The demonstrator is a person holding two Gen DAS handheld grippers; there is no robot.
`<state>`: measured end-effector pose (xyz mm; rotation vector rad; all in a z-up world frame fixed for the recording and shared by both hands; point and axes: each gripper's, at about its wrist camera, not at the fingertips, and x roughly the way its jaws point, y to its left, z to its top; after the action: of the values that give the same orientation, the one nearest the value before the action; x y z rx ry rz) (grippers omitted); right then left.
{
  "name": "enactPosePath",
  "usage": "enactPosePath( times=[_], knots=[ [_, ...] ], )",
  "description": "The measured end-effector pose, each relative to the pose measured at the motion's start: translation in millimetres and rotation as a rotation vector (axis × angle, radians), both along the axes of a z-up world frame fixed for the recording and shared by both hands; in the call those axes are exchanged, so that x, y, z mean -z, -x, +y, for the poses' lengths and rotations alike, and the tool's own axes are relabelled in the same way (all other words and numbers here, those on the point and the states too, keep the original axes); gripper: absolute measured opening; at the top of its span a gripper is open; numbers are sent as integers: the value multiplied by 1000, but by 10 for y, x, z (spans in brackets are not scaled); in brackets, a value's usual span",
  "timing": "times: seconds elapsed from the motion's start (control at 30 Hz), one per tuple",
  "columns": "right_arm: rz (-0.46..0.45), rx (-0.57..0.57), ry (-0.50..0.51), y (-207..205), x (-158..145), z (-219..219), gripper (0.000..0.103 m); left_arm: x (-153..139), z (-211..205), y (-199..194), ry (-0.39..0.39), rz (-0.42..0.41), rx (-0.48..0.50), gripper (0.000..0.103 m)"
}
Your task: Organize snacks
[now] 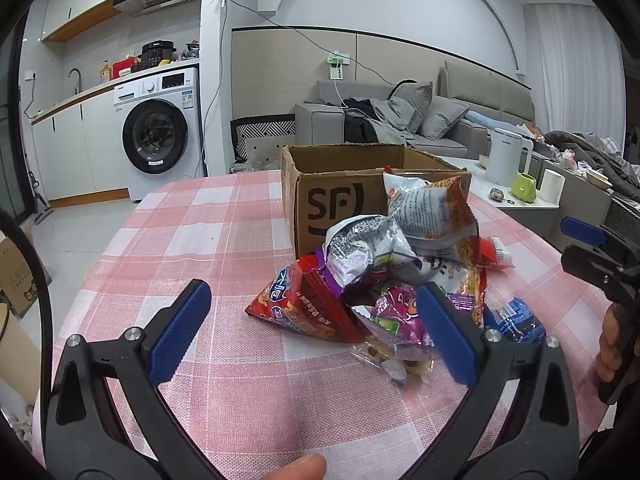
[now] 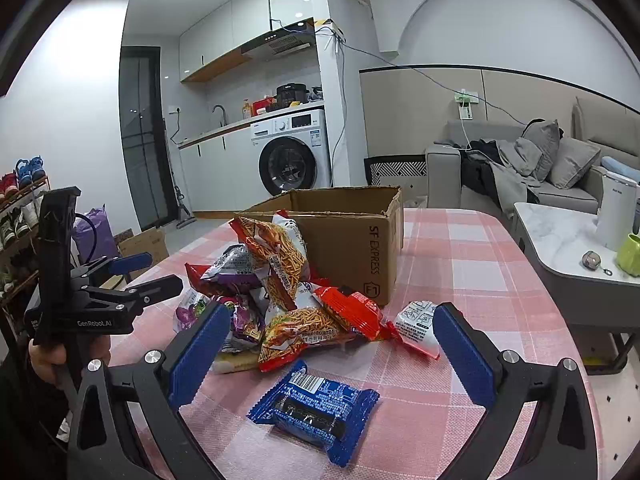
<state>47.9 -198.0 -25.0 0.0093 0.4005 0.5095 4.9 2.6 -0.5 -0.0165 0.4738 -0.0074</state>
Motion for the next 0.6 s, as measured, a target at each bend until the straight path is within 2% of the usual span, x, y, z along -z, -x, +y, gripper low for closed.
enactPosePath(
  times=[0.6],
  knots=[
    [0,5,9,6,-5,9,103,2,14,-8,1,0,1,102]
  ],
)
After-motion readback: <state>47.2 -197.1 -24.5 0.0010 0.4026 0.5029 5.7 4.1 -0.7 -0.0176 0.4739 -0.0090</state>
